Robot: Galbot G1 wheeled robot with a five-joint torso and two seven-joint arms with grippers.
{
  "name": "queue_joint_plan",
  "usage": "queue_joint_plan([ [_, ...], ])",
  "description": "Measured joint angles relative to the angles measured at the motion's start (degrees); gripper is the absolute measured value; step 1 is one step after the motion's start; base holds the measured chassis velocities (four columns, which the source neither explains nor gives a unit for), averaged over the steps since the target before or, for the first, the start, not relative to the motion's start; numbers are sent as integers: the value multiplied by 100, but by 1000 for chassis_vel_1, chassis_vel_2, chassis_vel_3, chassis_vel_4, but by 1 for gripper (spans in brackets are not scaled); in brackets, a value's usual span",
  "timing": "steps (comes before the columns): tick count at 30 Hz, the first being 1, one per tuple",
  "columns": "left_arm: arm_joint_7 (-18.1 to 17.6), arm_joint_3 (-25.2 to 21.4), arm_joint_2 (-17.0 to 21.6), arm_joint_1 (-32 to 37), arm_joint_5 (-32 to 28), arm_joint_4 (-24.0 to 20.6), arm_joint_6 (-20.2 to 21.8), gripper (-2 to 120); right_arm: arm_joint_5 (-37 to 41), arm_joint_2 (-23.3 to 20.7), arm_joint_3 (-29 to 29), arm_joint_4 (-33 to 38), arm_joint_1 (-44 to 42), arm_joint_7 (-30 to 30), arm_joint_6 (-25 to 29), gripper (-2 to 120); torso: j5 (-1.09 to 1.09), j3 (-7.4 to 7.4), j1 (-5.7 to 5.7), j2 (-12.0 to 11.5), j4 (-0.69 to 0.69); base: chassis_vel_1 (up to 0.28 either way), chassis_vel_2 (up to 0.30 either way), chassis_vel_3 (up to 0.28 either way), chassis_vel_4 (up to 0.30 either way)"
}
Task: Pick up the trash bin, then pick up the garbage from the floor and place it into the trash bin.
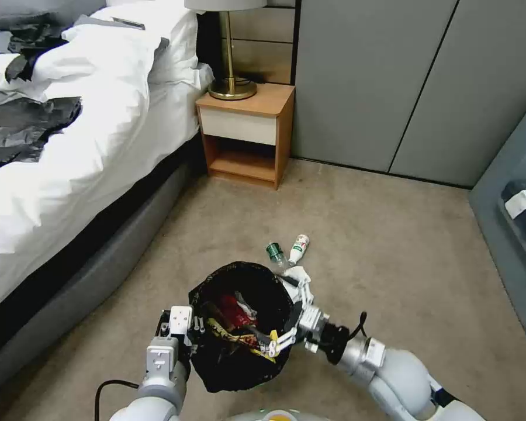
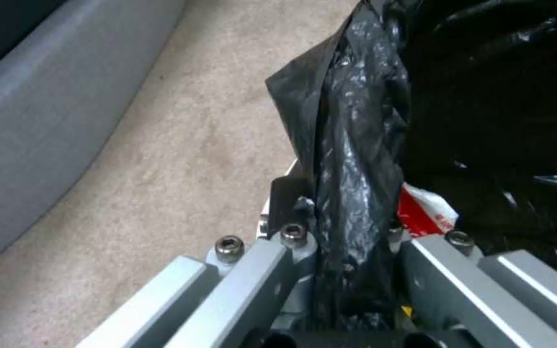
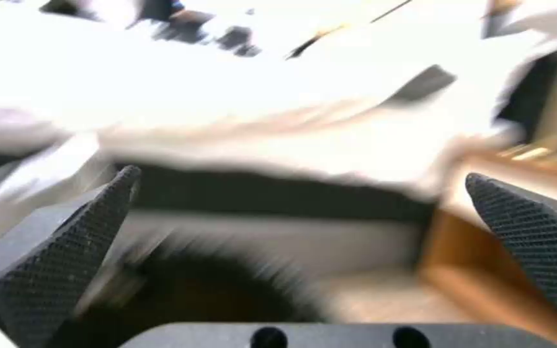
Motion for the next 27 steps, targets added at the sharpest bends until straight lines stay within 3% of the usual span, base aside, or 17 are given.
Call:
queue_joint_plan([
  [2,-11,-75,13,-24,-3,67,-23,1,-139,389,232,511,-204,711,-55,114,-1,0,0,0,0,0,0,0,0],
  [4,-14,-89,17,-28,-5,72,-27,1,-179,464,271,581,-266,832,-66,114,-1,0,0,0,0,0,0,0,0],
  [7,-30,-163,49,-50,-112,66,-31,1,-652,1015,501,765,-862,1478,-5,110,0,0,0,0,-2,0,0,0,0],
  [12,-70,-230,64,-84,-225,15,-32,1,-819,1539,686,598,-1471,1667,384,101,1,-1,0,0,-2,0,0,0,0],
  [16,-75,-248,64,-127,-277,-24,-29,1,-949,1735,834,267,-1680,1684,708,100,1,-1,0,0,-2,0,0,0,0],
  [27,-90,-297,61,-243,-385,-76,28,1,-972,1721,1140,-158,-1749,1648,878,100,1,0,0,1,-1,0,0,0,0],
])
